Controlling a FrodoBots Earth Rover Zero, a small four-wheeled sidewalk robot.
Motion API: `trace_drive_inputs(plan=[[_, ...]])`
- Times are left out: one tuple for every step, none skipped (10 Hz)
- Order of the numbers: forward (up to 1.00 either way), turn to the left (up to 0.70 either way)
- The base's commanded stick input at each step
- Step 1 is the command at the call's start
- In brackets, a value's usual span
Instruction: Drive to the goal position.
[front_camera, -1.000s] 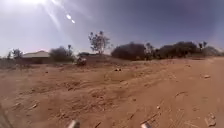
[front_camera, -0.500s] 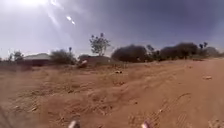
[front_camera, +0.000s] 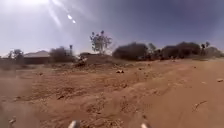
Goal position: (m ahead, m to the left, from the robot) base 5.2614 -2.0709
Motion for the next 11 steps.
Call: trace_drive_inputs(plan=[[0.85, 0.00], [0.85, -0.08], [0.85, -0.21], [0.85, -0.27], [0.85, -0.27], [0.85, -0.27], [0.85, -0.27], [0.85, -0.27], [0.85, -0.27], [0.85, -0.27], [0.85, -0.27]])
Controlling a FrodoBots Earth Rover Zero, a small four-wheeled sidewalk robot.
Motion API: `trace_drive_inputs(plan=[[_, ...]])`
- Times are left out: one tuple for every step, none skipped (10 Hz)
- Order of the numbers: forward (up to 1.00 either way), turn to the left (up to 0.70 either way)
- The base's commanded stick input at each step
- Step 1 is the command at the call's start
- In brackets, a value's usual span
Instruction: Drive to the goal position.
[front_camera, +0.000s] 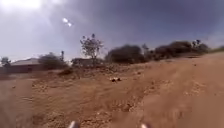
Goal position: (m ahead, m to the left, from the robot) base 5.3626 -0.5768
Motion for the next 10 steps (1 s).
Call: trace_drive_inputs(plan=[[0.85, -0.27], [0.85, -0.27], [0.85, -0.27], [0.85, -0.27], [0.85, -0.27], [0.85, -0.27], [0.85, -0.27], [0.85, -0.20], [0.85, -0.07], [0.85, 0.00]])
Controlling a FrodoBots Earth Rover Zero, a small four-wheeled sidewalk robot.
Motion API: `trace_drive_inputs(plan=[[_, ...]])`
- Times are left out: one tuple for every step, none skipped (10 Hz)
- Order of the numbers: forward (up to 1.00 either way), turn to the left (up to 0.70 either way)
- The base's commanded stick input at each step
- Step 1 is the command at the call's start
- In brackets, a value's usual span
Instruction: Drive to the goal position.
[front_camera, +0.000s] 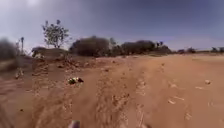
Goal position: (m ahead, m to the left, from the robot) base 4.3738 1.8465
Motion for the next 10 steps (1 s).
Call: trace_drive_inputs(plan=[[0.85, 0.00], [0.85, 0.00], [0.85, 0.00], [0.85, 0.00], [0.85, 0.00], [0.85, 0.00], [0.85, 0.00], [0.85, 0.00], [0.85, 0.00], [0.85, 0.00]])
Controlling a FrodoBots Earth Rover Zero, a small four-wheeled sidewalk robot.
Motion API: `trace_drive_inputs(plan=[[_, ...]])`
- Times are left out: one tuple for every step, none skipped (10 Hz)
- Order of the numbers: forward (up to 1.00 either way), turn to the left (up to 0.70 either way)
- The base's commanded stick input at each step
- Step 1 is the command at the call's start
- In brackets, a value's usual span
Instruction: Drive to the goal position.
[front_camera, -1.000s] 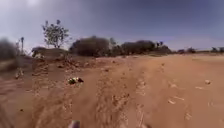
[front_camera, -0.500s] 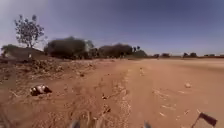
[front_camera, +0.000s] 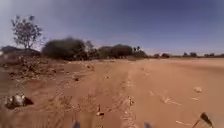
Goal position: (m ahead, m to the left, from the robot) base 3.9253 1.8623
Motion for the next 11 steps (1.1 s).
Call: trace_drive_inputs(plan=[[0.85, 0.00], [0.85, 0.00], [0.85, 0.00], [0.85, 0.00], [0.85, 0.00], [0.85, 0.00], [0.85, 0.00], [0.85, 0.13], [0.85, 0.25], [0.85, 0.27], [0.85, 0.27]])
